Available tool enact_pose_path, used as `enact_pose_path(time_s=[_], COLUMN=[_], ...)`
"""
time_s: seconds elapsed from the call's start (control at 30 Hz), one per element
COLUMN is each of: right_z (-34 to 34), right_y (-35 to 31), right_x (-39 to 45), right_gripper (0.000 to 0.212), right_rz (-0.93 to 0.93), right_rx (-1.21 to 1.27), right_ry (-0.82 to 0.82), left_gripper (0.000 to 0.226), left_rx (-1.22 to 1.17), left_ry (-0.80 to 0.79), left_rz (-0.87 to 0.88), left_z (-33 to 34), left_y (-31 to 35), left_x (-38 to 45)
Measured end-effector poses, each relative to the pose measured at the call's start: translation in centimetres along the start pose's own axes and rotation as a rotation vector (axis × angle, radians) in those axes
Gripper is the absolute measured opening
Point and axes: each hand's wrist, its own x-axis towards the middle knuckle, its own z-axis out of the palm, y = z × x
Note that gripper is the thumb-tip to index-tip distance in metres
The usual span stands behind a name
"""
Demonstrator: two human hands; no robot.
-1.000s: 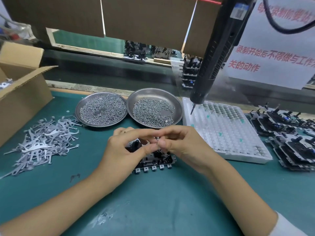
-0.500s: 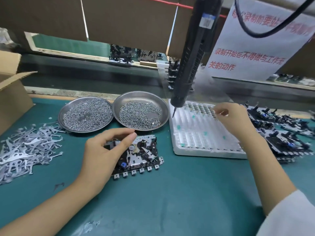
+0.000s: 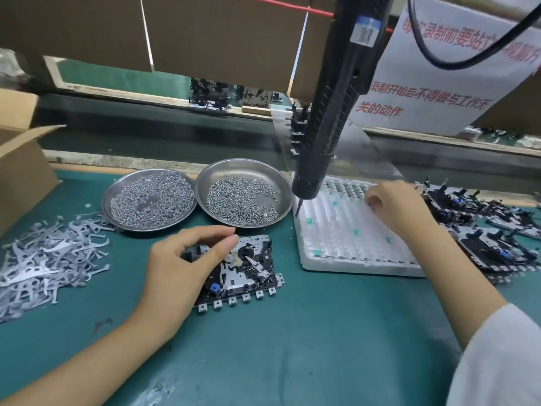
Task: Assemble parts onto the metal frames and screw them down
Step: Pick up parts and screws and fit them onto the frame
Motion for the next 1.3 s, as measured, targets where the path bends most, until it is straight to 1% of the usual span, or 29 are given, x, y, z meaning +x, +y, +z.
enact_pose_path(time_s=[0.1,0.27,0.4,0.5,0.57,0.6,0.67,0.73,0.77,0.87,0.93,1.07,1.17,1.3], right_z=[0.3,0.6,0.2,-0.6,-1.8,-2.7,-4.4,-5.6,-5.7,-4.4,-2.9,-0.9,-0.2,0.2], right_y=[0.3,0.4,0.4,0.3,-0.1,-0.5,-1.8,-4.5,-6.2,-11.2,-13.4,-14.7,-14.9,-15.1], right_x=[-0.3,-0.4,-0.2,-0.4,-0.7,-1.0,-2.2,-3.8,-4.6,-6.4,-7.1,-8.1,-8.4,-8.5], right_gripper=[0.022,0.022,0.022,0.023,0.020,0.016,0.010,0.011,0.014,0.018,0.015,0.018,0.023,0.024], right_rz=[0.003,-0.022,-0.020,-0.003,0.025,0.049,0.084,0.053,0.016,-0.052,-0.030,-0.031,-0.053,0.015], right_rx=[0.019,0.021,-0.056,-0.019,0.108,0.203,0.407,0.680,0.838,1.254,1.415,1.601,1.626,1.626], right_ry=[0.012,0.039,-0.012,0.030,0.062,0.042,-0.088,-0.231,-0.275,-0.318,-0.322,-0.376,-0.347,-0.315], left_gripper=[0.016,0.024,0.023,0.021,0.022,0.023,0.024,0.024,0.024,0.023,0.022,0.021,0.021,0.018], left_rx=[0.009,0.045,0.046,0.035,0.035,0.037,0.039,0.056,0.068,0.101,0.124,0.130,0.123,0.130], left_ry=[-0.007,-0.026,-0.035,-0.034,-0.035,-0.036,-0.036,-0.037,-0.040,-0.057,-0.067,-0.084,-0.094,-0.097], left_rz=[-0.009,-0.007,-0.008,-0.013,-0.010,-0.010,-0.004,0.008,0.017,0.046,0.064,0.081,0.090,0.094], left_z=[0.0,-0.2,-0.2,-0.2,-0.2,-0.2,-0.2,-0.1,0.0,0.1,0.1,0.0,0.0,0.0], left_y=[0.0,-0.2,-0.4,-0.4,-0.4,-0.4,-0.4,-0.4,-0.3,-0.2,-0.2,-0.2,-0.1,-0.1], left_x=[-0.1,0.0,0.0,0.1,0.1,0.1,0.0,-0.1,-0.2,-0.3,-0.3,-0.3,-0.3,-0.2])
